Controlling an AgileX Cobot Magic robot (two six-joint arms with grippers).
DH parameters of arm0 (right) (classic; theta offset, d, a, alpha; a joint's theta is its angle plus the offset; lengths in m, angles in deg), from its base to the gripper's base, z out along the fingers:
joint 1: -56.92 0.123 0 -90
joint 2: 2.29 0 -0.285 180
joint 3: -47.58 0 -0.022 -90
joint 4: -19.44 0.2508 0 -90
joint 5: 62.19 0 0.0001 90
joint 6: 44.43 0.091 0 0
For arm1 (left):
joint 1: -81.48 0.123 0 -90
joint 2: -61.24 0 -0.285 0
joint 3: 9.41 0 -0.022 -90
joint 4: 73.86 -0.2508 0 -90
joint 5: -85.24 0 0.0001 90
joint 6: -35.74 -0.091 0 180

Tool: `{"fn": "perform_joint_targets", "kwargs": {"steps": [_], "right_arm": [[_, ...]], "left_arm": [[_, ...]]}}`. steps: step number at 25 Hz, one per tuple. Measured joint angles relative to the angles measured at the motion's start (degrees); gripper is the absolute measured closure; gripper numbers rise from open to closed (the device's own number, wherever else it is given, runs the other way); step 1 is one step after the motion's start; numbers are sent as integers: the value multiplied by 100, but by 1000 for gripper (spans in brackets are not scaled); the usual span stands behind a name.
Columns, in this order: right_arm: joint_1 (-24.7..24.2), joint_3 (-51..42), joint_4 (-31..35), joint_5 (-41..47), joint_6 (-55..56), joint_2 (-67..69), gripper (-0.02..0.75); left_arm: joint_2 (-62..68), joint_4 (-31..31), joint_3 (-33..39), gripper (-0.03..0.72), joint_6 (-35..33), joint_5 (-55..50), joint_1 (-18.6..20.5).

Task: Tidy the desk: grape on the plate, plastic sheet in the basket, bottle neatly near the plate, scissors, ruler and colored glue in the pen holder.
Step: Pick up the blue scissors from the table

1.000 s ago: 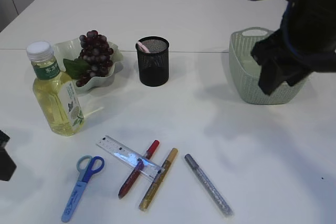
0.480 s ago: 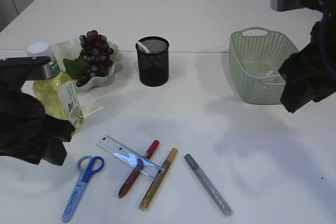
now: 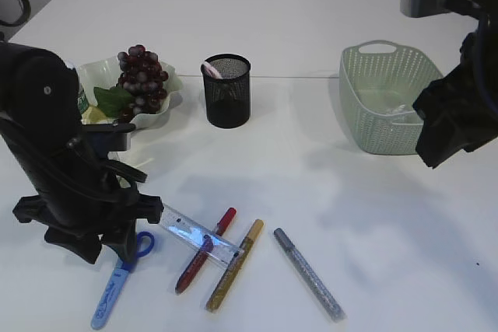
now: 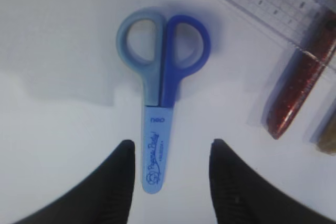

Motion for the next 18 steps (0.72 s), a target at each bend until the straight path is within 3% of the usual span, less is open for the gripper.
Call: {"fn": "perform_joint_targets", "kwargs": {"steps": [6, 18], "right_arm": [[0, 0, 0, 0, 0, 0, 332], [0, 0, 0, 12, 0, 0, 333]], "left_arm": [[285, -71, 0, 296, 75, 241, 0], [735, -149, -8, 291, 75, 606, 0]]}}
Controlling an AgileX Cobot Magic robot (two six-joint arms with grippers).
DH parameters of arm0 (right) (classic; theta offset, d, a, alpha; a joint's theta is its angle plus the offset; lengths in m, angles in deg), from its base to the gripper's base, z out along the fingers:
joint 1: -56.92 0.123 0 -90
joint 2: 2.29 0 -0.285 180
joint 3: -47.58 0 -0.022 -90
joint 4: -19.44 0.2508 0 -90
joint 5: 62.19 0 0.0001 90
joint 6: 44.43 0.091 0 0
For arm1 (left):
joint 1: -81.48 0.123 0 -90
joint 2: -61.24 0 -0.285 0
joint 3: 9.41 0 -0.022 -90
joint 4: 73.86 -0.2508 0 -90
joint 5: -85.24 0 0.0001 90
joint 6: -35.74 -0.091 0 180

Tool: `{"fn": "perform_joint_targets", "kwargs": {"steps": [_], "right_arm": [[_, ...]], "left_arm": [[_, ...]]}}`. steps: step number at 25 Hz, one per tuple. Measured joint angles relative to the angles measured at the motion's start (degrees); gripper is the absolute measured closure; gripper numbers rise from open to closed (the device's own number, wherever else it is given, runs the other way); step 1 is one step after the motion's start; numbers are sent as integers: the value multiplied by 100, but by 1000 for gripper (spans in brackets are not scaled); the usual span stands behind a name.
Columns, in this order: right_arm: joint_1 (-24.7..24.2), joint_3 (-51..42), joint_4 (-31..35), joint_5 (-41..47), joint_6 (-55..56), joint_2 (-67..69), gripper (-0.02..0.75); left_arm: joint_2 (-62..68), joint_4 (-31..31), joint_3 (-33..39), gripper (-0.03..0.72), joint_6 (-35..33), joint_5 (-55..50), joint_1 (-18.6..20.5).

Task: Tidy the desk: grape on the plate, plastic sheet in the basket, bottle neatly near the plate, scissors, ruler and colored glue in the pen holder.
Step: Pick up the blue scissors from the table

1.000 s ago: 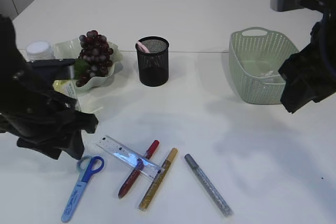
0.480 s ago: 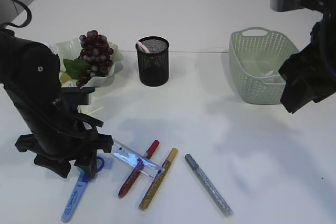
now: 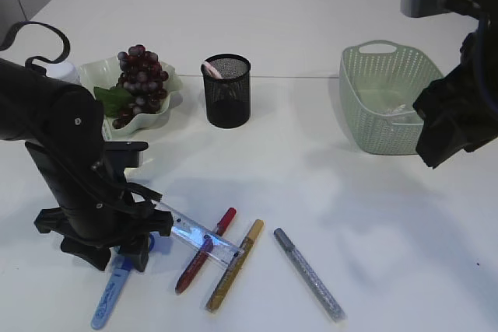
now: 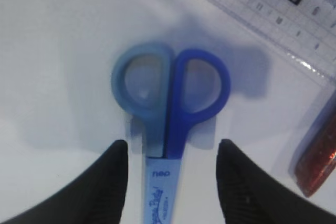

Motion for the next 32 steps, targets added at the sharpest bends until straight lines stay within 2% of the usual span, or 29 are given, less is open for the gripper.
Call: {"fn": "perform_joint_targets", "kwargs": {"steps": [8, 32], "right_arm": [[0, 0, 0, 0, 0, 0, 333], [0, -20, 0, 0, 0, 0, 333]], "left_arm": [[38, -11, 0, 290, 205, 291, 0], [78, -149, 0, 291, 643, 162, 0]]}}
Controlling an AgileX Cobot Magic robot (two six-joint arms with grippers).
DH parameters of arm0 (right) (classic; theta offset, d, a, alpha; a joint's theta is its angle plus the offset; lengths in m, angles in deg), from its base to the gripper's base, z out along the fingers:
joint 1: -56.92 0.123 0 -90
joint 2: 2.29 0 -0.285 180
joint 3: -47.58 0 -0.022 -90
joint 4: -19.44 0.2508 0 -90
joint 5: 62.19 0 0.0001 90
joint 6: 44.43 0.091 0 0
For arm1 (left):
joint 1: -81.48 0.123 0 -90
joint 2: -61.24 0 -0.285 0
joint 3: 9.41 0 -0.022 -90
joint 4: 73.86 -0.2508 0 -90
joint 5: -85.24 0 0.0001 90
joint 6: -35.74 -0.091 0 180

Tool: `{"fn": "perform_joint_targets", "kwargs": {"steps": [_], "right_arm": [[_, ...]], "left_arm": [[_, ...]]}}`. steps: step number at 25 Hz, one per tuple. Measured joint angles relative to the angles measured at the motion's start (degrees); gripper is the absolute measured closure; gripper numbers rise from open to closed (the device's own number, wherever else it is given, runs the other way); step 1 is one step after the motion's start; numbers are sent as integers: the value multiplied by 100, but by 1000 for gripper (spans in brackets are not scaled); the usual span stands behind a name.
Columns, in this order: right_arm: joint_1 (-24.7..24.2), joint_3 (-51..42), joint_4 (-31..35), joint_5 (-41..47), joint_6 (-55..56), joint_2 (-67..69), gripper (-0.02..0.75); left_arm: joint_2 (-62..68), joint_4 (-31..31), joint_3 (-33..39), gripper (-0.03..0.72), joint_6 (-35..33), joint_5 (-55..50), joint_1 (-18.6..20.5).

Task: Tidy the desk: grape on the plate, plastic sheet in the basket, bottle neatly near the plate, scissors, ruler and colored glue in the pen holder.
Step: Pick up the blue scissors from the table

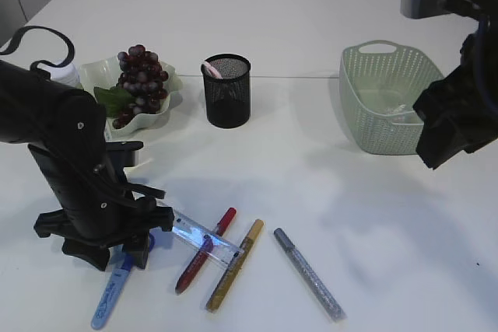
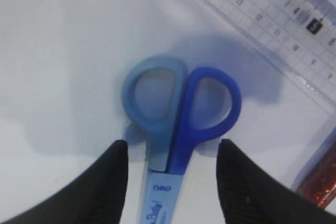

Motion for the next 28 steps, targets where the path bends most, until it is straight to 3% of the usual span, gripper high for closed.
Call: {"fn": "perform_joint_targets", "kwargs": {"steps": [11, 28], "right_arm": [[0, 0, 0, 0, 0, 0, 333], [0, 0, 0, -10, -46, 0, 333]], "left_arm": [[154, -199, -36, 295, 17, 19, -208], [262, -413, -125, 512, 26, -86, -338]]}}
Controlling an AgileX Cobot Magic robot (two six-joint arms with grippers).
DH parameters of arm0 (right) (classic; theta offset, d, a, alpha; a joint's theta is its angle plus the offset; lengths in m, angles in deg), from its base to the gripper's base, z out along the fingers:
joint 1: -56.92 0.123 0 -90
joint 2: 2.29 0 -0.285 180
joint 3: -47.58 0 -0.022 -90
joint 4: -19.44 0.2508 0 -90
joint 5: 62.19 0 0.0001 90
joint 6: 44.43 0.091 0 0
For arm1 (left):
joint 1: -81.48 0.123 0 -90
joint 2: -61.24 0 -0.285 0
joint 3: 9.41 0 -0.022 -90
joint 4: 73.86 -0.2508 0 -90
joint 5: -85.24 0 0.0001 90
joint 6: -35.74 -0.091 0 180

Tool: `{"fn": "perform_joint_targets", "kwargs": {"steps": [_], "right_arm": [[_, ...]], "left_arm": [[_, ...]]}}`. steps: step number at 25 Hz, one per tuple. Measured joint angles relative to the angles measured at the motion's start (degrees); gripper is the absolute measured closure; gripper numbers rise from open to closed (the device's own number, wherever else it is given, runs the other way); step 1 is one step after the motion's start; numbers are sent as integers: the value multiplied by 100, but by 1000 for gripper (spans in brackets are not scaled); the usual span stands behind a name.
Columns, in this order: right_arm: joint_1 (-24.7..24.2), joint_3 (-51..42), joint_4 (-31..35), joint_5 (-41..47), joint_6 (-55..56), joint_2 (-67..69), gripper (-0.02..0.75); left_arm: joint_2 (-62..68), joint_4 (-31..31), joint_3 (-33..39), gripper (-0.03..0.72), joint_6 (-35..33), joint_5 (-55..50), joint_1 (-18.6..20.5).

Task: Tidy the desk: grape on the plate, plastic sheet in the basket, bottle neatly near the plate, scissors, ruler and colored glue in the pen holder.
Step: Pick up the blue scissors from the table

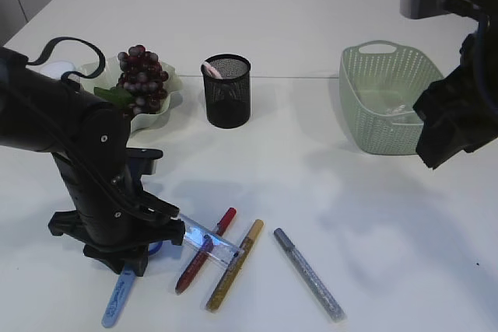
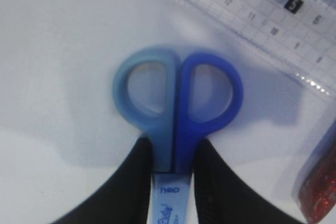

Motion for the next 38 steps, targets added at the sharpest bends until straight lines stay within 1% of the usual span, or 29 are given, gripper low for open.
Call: {"fn": "perform_joint_targets", "kwargs": {"steps": [5, 12, 19, 31, 34, 38], "right_arm": [[0, 0, 0, 0, 0, 0, 333], [0, 0, 0, 0, 0, 0, 333], [0, 0, 0, 0, 0, 0, 333], [0, 0, 0, -11, 0, 0, 333], [0, 0, 14, -165, 0, 0, 333], [0, 0, 368, -597, 0, 0, 333]], "left_arm": [[0, -12, -10, 534, 0, 0, -9], [0, -58, -9, 538, 0, -10, -9], [-120, -327, 50, 538, 4, 2, -20], [-1069, -487, 86, 541, 13, -81, -20], [-1321, -491, 86, 541, -44, -81, -20], [-1691, -491, 86, 541, -147, -81, -20]]}}
